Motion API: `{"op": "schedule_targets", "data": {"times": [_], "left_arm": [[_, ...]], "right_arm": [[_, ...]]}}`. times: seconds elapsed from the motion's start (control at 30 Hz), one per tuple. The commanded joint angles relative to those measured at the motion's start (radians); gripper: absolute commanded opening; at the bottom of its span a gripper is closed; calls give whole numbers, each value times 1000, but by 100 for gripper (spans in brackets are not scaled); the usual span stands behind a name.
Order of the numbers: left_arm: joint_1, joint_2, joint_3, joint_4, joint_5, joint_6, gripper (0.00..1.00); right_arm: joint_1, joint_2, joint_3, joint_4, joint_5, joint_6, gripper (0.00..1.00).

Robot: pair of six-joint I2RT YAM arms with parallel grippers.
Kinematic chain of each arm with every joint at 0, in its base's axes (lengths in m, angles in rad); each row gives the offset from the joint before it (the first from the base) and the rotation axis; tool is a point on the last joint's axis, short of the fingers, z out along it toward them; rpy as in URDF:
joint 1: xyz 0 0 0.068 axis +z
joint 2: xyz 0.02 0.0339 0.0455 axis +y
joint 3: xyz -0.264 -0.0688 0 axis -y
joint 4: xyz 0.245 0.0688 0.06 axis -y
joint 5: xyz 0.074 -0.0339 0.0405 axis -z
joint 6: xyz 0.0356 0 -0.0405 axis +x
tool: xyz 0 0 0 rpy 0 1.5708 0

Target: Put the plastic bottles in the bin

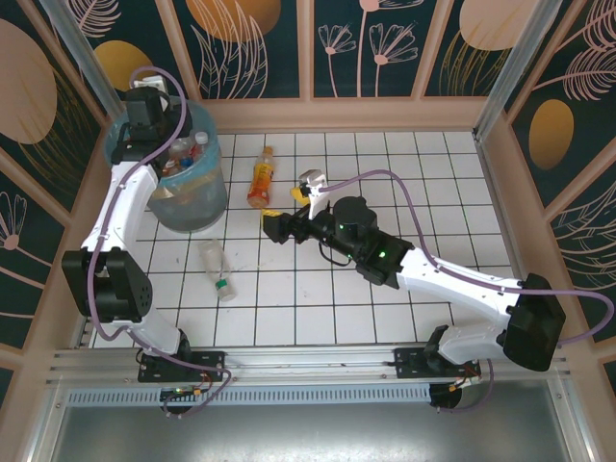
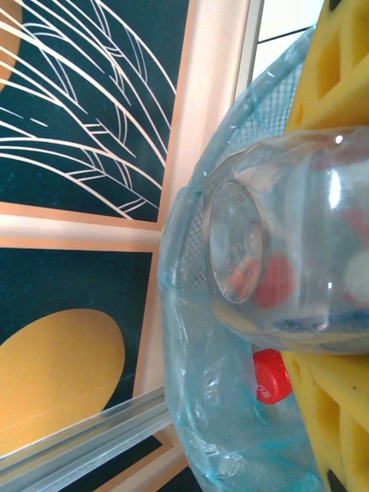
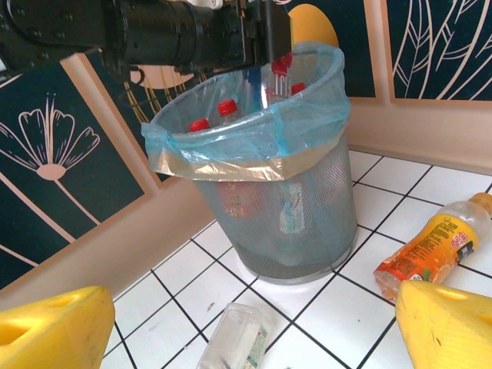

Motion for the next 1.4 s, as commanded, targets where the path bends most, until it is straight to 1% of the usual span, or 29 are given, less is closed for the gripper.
{"op": "schedule_targets", "data": {"times": [0.0,0.07,0.23,0.33,0.47,0.53,0.63,0.8,0.93,0.97,1.07,1.13,1.2,1.3,1.37], "left_arm": [[8,8,92,-40,8,14,60],[8,-5,91,-10,14,-4,60],[8,9,114,-7,115,-109,61],[8,56,156,-71,155,-162,63],[8,126,191,-153,179,-194,65],[8,135,191,-168,174,-196,68],[10,134,186,-173,152,-203,74],[23,97,190,-152,112,-238,83],[26,71,199,-147,73,-246,85],[27,36,195,-143,50,-247,85],[28,-23,160,-106,-26,-248,85],[28,-64,130,-76,-58,-248,82],[27,-95,103,-52,-53,-246,76],[28,-96,79,-55,-11,-231,68],[28,-86,52,-63,-8,-217,65]], "right_arm": [[7,5,8,-3,23,10,95],[7,4,7,-2,24,11,95],[7,11,5,-12,27,15,95],[8,16,10,-27,25,19,95],[9,13,9,-39,28,24,95],[9,13,9,-46,29,26,95],[10,8,6,-51,30,27,94],[11,3,2,-51,35,29,95],[10,2,-1,-51,36,30,94],[12,3,-1,-50,36,30,95],[12,4,-1,-51,33,28,95],[12,4,-1,-52,34,27,95],[12,5,-2,-52,33,24,94],[13,8,-5,-51,33,25,95],[12,10,-6,-48,30,27,95]]}}
